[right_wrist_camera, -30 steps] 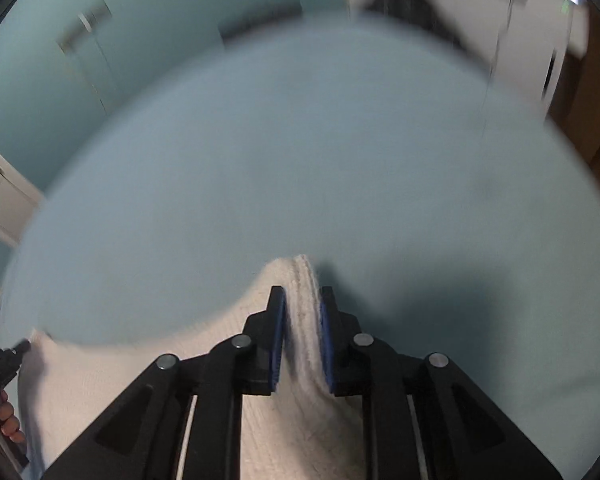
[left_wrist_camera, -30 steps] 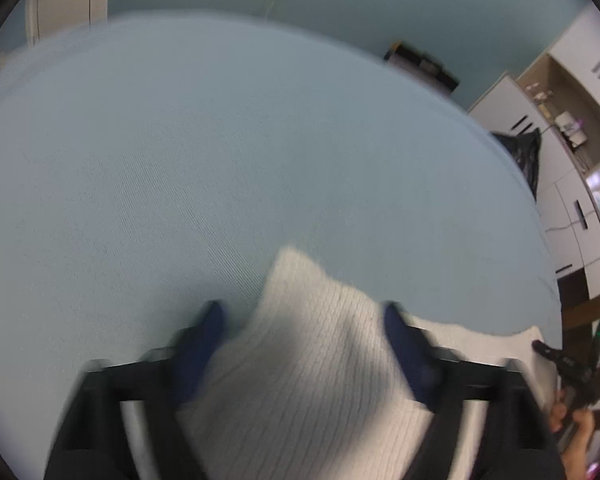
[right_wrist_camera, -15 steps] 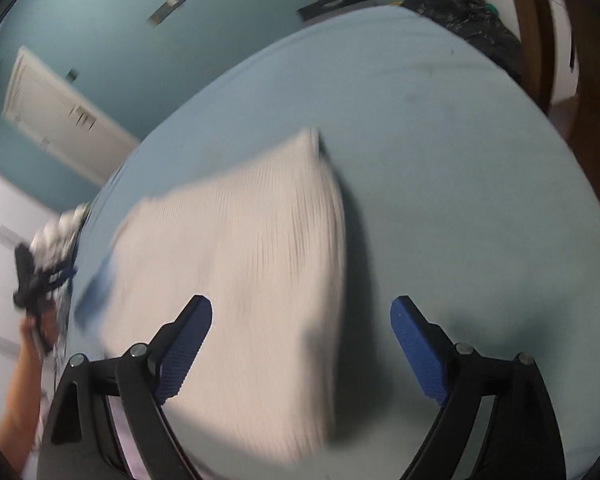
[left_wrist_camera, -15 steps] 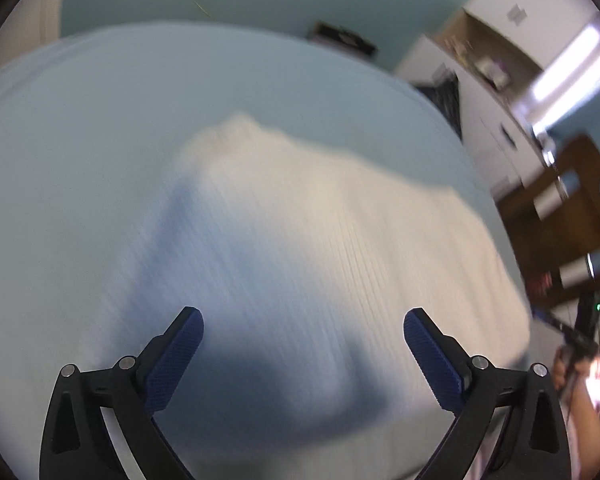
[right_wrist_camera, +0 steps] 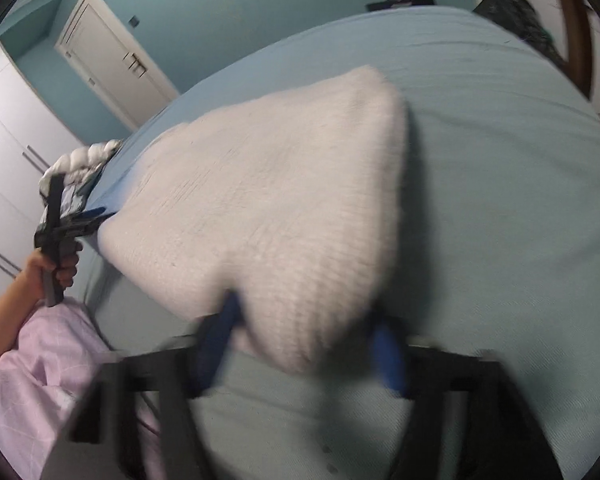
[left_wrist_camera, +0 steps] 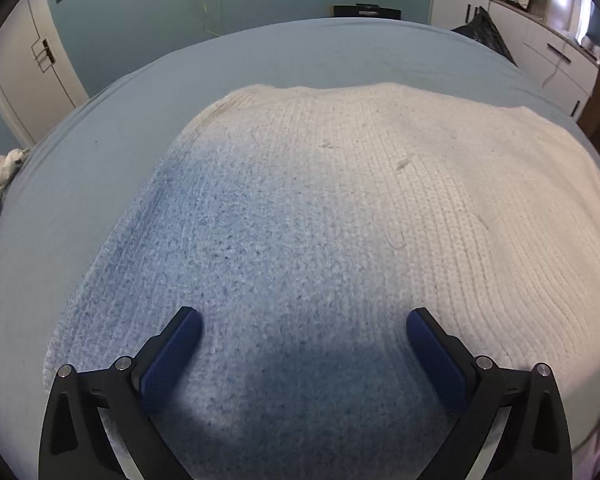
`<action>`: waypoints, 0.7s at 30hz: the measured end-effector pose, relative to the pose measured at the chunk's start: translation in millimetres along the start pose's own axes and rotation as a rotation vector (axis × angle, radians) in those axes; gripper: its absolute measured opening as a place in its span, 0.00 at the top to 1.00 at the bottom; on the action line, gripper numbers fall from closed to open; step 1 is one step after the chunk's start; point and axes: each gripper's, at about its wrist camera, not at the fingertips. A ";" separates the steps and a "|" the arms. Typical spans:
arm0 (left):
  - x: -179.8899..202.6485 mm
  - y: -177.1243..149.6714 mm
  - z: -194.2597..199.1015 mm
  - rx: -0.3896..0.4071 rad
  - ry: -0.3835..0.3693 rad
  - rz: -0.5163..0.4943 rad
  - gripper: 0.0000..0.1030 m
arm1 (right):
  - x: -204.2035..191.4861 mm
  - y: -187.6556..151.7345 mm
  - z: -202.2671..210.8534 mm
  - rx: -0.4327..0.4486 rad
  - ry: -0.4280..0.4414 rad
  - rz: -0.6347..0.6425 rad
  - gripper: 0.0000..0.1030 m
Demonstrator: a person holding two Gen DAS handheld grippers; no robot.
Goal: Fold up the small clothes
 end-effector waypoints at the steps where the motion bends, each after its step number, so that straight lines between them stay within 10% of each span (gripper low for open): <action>1: 3.3 3.7 -3.7 -0.001 0.005 0.001 0.00 | -2.7 0.3 0.2 0.013 -0.013 0.012 0.76; 10: 21.6 12.5 1.3 -0.034 0.029 -0.005 0.00 | 35.8 -19.7 13.2 -0.077 -0.139 -0.135 0.86; 13: 25.7 10.7 34.6 -0.029 0.045 -0.038 0.00 | 37.7 -12.8 22.2 -0.089 -0.215 -0.205 0.60; 18: 21.3 -11.2 96.1 0.039 0.078 -0.074 0.00 | -4.2 21.3 97.8 0.044 -0.402 -0.226 0.54; 21: 6.6 -28.2 123.4 0.065 -0.083 0.031 0.00 | -42.9 38.9 136.2 0.111 -0.246 -0.357 0.31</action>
Point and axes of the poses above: each gripper's, at about its wrist camera, not at the fingertips, and z roughly against the way its jaws point, x to its right, y to its top, and after that the axes turned 12 degrees about -z, right-handed
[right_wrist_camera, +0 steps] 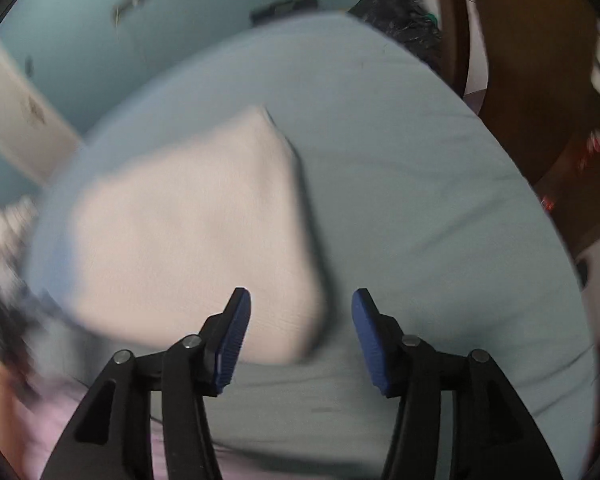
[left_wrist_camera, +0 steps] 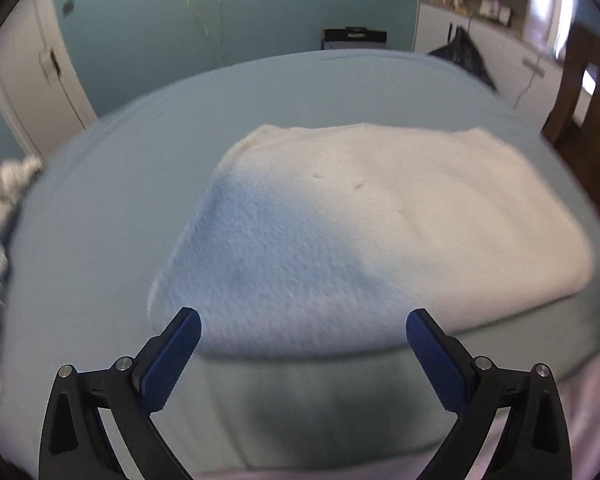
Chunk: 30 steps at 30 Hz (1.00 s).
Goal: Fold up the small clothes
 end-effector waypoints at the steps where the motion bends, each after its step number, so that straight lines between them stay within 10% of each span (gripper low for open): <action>1: -4.4 -5.6 8.5 0.011 -0.041 0.042 0.00 | -14.3 -1.5 7.3 -0.014 0.051 -0.011 0.25; 5: -9.8 -15.4 21.0 0.071 -0.015 0.076 0.00 | -76.2 -22.2 16.6 -0.018 0.237 -0.019 0.13; 10: -14.8 -14.7 -0.8 0.104 0.099 0.062 0.00 | -98.5 -68.6 -26.5 0.255 0.019 0.011 0.13; 13: -18.6 -10.8 -18.1 0.095 0.120 0.076 0.00 | -87.9 -77.5 -78.8 0.167 -0.164 0.040 0.15; 20: -35.4 -15.6 -96.4 -0.164 0.137 0.128 0.00 | -63.0 -69.0 -137.2 -0.036 -0.223 0.039 0.24; 26: -34.0 -13.1 -76.1 -0.130 0.156 0.138 0.00 | -64.5 -69.1 -142.0 -0.032 -0.277 0.126 0.19; 30: -20.2 -6.9 -29.0 0.006 0.216 0.115 0.00 | -68.7 -66.7 -106.2 0.018 -0.166 0.086 0.20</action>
Point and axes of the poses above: each gripper's, at about its wrist camera, not at the fingertips, and z roughly against the way its jaws point, x to its right, y to its top, and after that the axes turned 12 degrees about -z, right-handed
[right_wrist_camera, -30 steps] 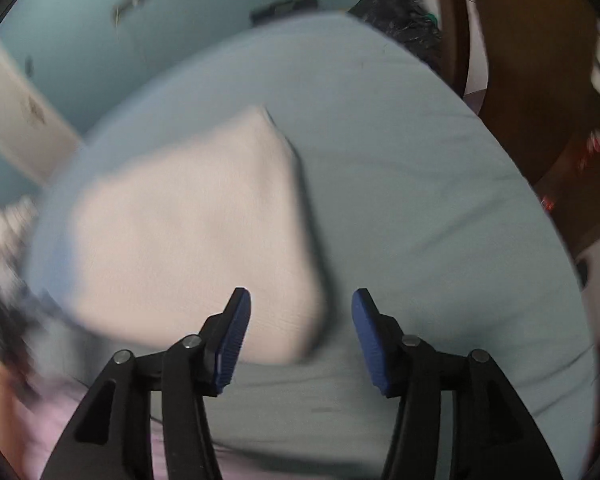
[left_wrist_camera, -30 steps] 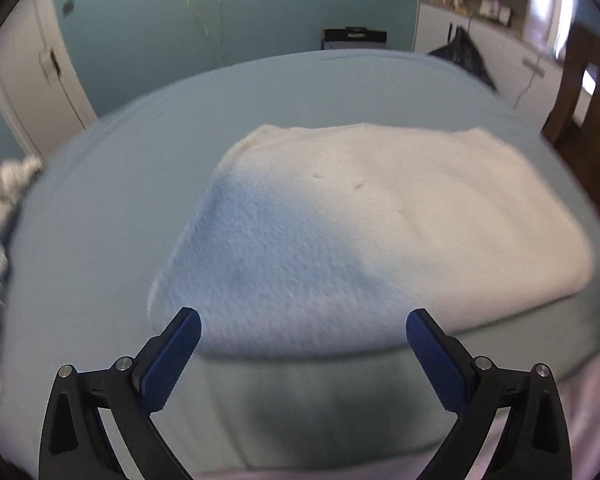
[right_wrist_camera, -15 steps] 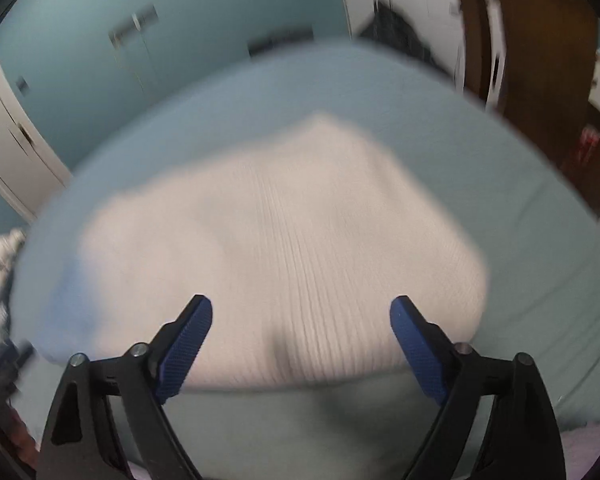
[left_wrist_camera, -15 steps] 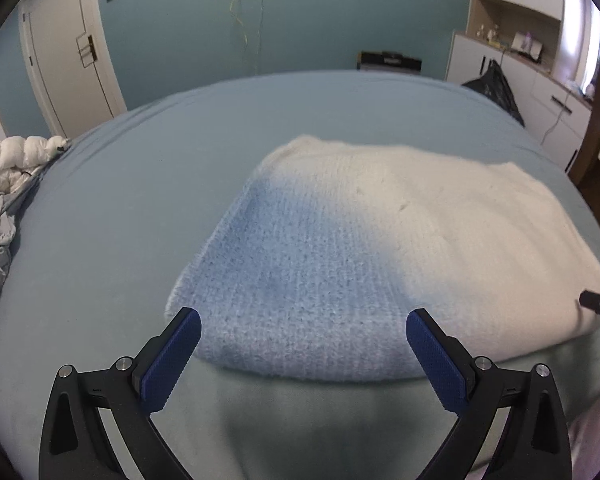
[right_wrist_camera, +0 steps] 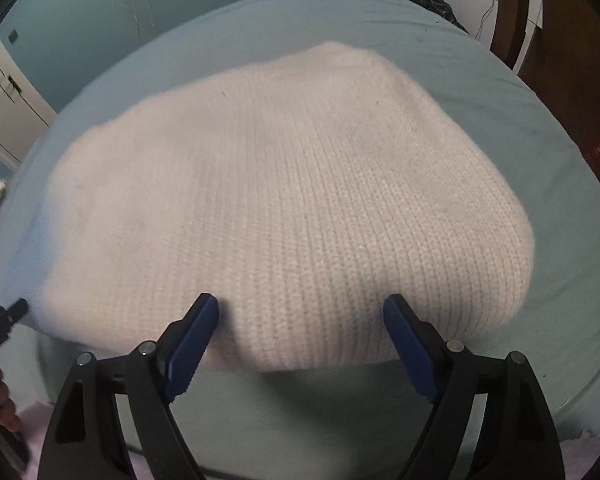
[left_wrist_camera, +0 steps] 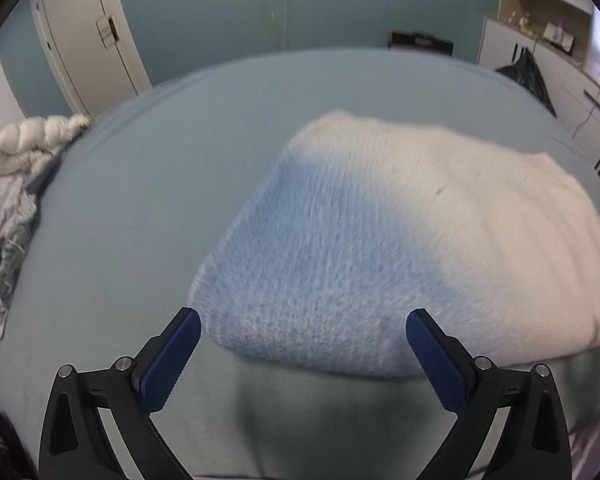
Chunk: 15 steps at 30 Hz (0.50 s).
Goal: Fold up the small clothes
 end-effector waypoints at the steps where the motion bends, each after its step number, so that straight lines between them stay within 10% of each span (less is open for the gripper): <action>1: 2.3 2.4 5.7 0.026 0.007 -0.005 0.00 | -1.2 -0.4 8.6 0.024 0.037 0.000 0.20; 5: 30.6 11.9 19.3 0.129 -0.058 -0.093 0.00 | -23.2 -4.8 5.9 0.016 0.004 0.126 0.20; 15: 83.3 -1.6 -63.7 -0.055 -0.141 -0.206 0.00 | -33.0 -32.2 -32.9 -0.073 -0.090 0.263 0.06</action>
Point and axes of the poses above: each gripper's, at about its wrist camera, not at the fingertips, and z roughly against the way its jaws point, x to its right, y to its top, and after that the axes turned 12 degrees about -z, right-handed
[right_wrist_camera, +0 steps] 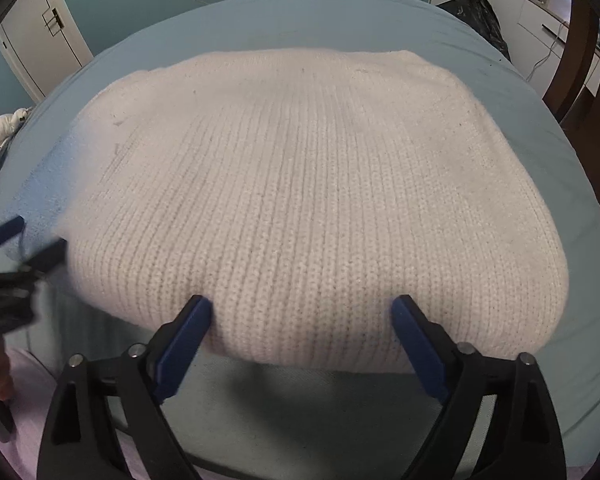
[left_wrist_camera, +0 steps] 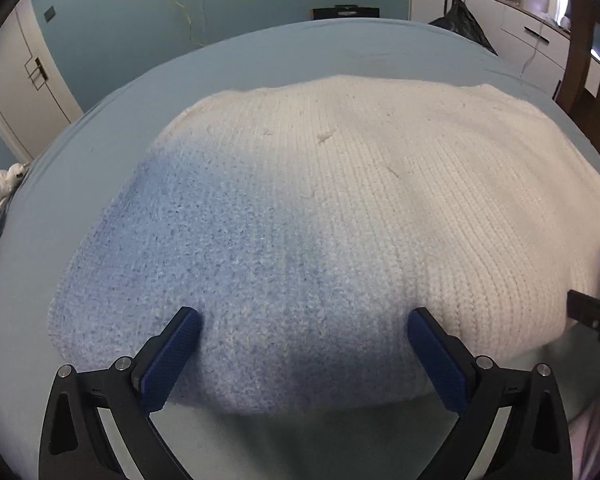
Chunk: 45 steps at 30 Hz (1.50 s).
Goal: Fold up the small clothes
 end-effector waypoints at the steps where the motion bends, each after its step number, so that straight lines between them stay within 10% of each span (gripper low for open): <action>1: -1.7 -0.5 1.1 -0.007 -0.005 0.001 0.00 | -5.3 0.7 -3.9 0.002 -0.006 0.009 0.05; 9: -41.0 -2.3 34.7 0.013 -0.022 0.094 0.00 | 1.1 0.0 21.5 0.038 0.085 -0.044 0.02; 14: -71.9 -28.1 64.7 0.011 -0.007 0.195 0.00 | 65.6 -3.0 60.9 0.056 0.316 -0.375 0.02; 22: -110.0 -57.2 35.8 -0.105 -0.162 0.421 0.00 | 168.0 -48.9 36.4 -0.164 0.588 -0.982 0.02; 32: -131.3 -77.4 17.0 -0.116 -0.376 0.649 0.00 | 174.6 -54.8 11.7 -0.182 0.728 -1.180 0.02; 36: -134.8 -79.7 -3.8 -0.142 -0.503 0.743 0.00 | 186.1 -51.4 19.1 -0.181 0.738 -1.230 0.19; 45: -117.6 -79.6 -46.3 -0.251 -0.495 0.782 0.00 | 198.4 -37.4 -19.8 -0.192 0.644 -1.288 0.22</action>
Point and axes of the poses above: each gripper's, at about its wrist camera, not at the fingertips, and z roughly against the way its jaws point, x to its right, y to its top, and after that the axes turned 12 degrees about -z, right-handed
